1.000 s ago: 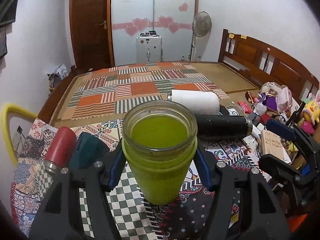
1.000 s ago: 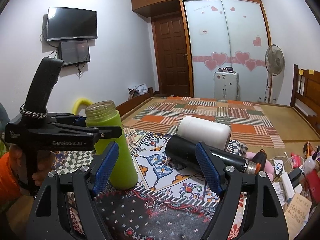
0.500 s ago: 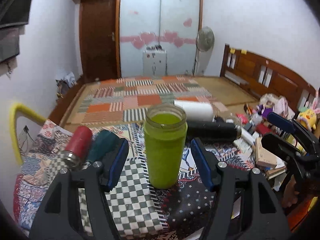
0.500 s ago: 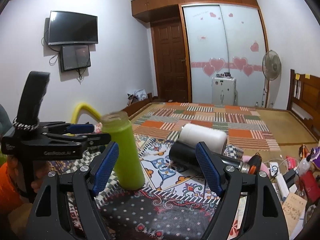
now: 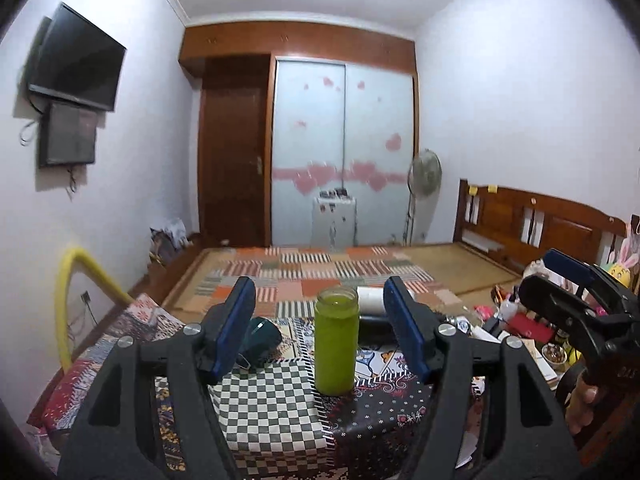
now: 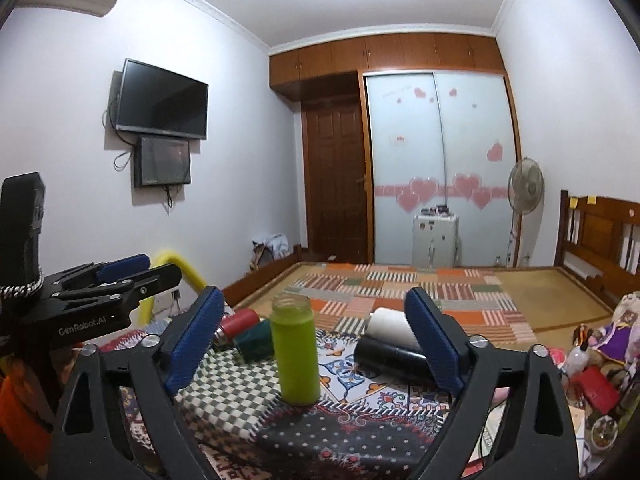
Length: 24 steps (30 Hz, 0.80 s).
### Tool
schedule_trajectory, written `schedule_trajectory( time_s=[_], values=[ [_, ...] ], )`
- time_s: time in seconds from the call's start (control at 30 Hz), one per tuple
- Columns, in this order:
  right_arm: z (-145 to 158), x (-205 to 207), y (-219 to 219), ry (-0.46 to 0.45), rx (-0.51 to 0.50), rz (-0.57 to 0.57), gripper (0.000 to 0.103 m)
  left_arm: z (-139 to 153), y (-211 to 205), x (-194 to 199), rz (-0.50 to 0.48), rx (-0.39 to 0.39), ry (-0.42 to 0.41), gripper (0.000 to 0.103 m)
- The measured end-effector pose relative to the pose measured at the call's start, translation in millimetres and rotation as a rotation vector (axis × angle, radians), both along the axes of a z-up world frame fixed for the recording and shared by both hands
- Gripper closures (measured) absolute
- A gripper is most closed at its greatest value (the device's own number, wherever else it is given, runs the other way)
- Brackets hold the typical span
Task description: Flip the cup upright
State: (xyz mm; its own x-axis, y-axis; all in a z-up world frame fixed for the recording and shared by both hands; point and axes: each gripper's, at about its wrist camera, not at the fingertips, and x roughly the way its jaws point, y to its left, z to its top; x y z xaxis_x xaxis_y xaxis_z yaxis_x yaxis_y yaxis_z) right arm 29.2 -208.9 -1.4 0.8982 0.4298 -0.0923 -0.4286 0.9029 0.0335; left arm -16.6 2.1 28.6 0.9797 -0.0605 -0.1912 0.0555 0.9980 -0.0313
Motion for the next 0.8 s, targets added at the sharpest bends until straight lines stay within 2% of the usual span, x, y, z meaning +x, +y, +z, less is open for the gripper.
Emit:
schedule_trajectory(
  time_s=[0.13,0.33,0.8],
  values=[
    [0.7,-15.7,3.6,-0.030,0.008,-0.022,0.000,0.5,-2.1,-21.5,0.038,0.010,-0.055,0.023],
    [-2.8,-25.7,4.6,-0.035,0.012,-0.055,0.000,-5.1,-2.2,-40.0,0.068,0.011,-0.092,0.002],
    [-8.5,-36.6,2.2,-0.029,0.018,-0.081,0.000,-12.5,-1.8,-43.2,0.074,-0.007,-0.085,0.000]
  ],
)
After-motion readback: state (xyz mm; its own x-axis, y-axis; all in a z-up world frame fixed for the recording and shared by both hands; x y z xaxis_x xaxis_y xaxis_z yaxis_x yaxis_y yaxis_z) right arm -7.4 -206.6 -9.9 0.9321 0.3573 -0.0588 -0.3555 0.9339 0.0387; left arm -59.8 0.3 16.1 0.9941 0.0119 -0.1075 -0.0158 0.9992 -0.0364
